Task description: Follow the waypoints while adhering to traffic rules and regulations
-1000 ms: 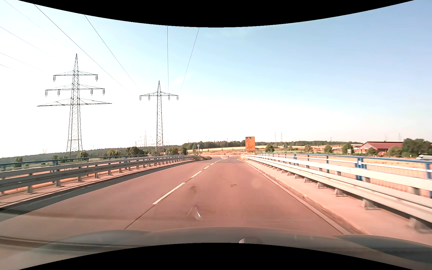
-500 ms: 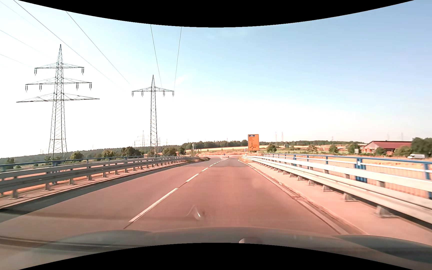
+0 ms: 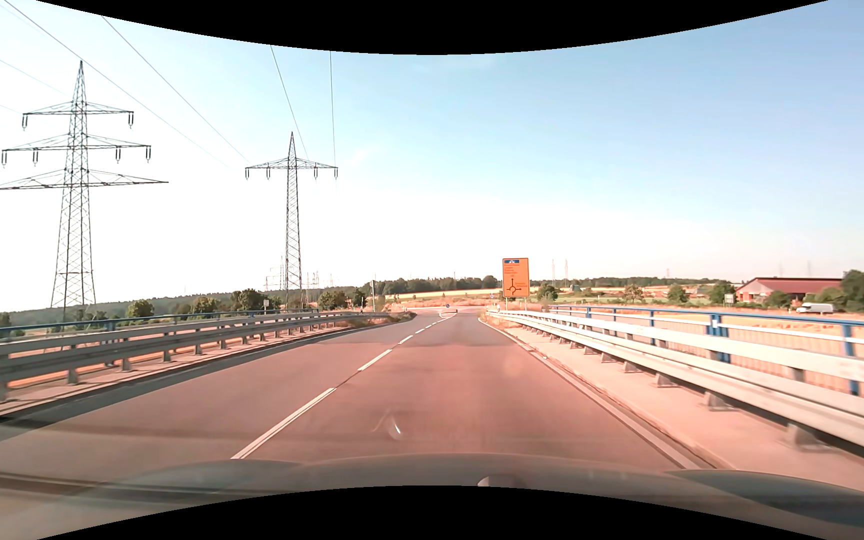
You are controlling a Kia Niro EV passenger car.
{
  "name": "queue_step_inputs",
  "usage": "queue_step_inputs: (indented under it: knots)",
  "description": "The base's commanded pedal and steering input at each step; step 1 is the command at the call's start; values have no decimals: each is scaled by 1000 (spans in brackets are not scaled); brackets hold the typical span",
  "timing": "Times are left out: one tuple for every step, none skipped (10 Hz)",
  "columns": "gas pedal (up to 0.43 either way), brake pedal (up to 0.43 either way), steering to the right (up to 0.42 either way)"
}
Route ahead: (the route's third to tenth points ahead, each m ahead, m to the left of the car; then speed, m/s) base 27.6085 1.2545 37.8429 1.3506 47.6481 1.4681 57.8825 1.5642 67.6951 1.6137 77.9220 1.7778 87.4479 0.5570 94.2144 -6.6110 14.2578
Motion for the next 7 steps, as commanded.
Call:
queue_step_inputs:
  knots:
    - [0, 134, -4]
    - [0, 140, -4]
    - [0, 146, -4]
    - [0, 152, -4]
    - [0, 159, -4]
    - [0, 165, -4]
    - [0, 177, -4]
